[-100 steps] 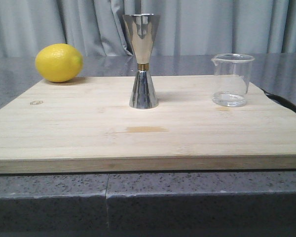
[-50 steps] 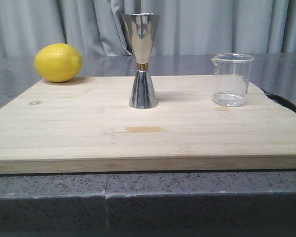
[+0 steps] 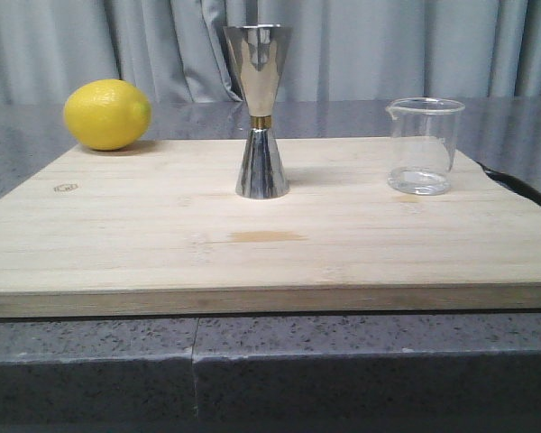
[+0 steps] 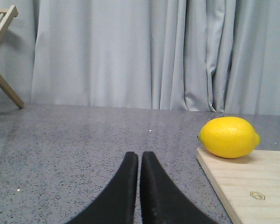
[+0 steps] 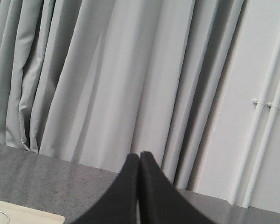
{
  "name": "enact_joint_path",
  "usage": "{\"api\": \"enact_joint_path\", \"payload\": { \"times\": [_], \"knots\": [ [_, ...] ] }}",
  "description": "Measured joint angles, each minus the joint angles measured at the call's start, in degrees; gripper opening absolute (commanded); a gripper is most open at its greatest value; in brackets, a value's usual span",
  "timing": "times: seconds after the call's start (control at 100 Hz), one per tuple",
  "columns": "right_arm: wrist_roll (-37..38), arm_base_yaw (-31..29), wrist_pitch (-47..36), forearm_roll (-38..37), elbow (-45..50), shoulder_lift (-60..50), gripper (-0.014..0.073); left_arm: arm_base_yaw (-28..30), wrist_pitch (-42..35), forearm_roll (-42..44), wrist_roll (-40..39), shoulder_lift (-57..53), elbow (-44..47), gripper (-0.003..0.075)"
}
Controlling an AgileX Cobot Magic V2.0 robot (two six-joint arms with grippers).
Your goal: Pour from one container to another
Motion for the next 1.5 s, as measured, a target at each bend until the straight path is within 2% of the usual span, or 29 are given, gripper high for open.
{"api": "enact_joint_path", "payload": {
  "times": [0.22,0.28,0.32,0.39,0.42,0.54,0.58,0.64,0.7,0.82,1.05,1.23,1.5],
  "knots": [
    [0.66,0.00,-2.20,0.00,0.00,0.00,-0.0073,0.00,0.00,0.02,0.00,0.00,0.00,-0.0019],
    [4.33,0.00,-2.18,-1.32,0.00,0.00,-0.0073,0.00,0.00,0.12,0.00,0.00,0.00,-0.0019],
    [9.08,0.00,-2.18,-5.46,0.00,0.00,-0.0073,0.00,0.00,0.12,0.00,0.00,0.00,-0.0019],
    [25.09,0.00,-1.58,-18.97,0.00,0.00,-0.0073,0.00,0.00,0.12,0.00,0.00,0.00,-0.0019],
    [35.64,0.00,-0.88,-26.54,0.00,0.00,-0.0073,0.00,0.00,0.12,0.00,0.00,0.00,-0.0019],
    [73.48,0.00,5.64,-63.89,0.00,0.00,-0.0073,0.00,0.00,0.12,0.00,0.00,0.00,-0.0019],
    [84.30,0.00,8.47,-72.49,0.00,0.00,-0.0073,0.00,0.00,0.12,0.00,0.00,0.00,-0.0019],
    [95.03,0.00,11.43,-84.37,0.49,-0.15,-0.0073,0.00,0.00,0.12,0.00,0.00,0.00,-0.0019],
    [102.04,0.00,12.96,-91.08,1.40,-0.93,-0.0073,0.00,0.00,0.12,0.00,0.00,0.00,-0.0019],
    [108.48,0.00,10.63,-97.69,5.40,-3.72,-0.0073,0.00,0.00,0.12,0.00,0.00,0.00,-0.0019],
    [118.15,0.00,2.58,-100.83,14.40,-3.98,-0.0073,0.00,-0.12,0.12,0.00,0.00,0.00,-0.0019],
    [119.52,0.00,-3.45,-101.09,16.16,-4.00,-0.0073,0.00,-0.12,0.12,0.00,0.00,0.00,-0.0019],
    [119.89,0.00,-4.09,-104.03,16.16,-4.00,-0.0073,0.00,-0.12,0.12,0.00,0.00,0.00,-0.0019]
  ]
}}
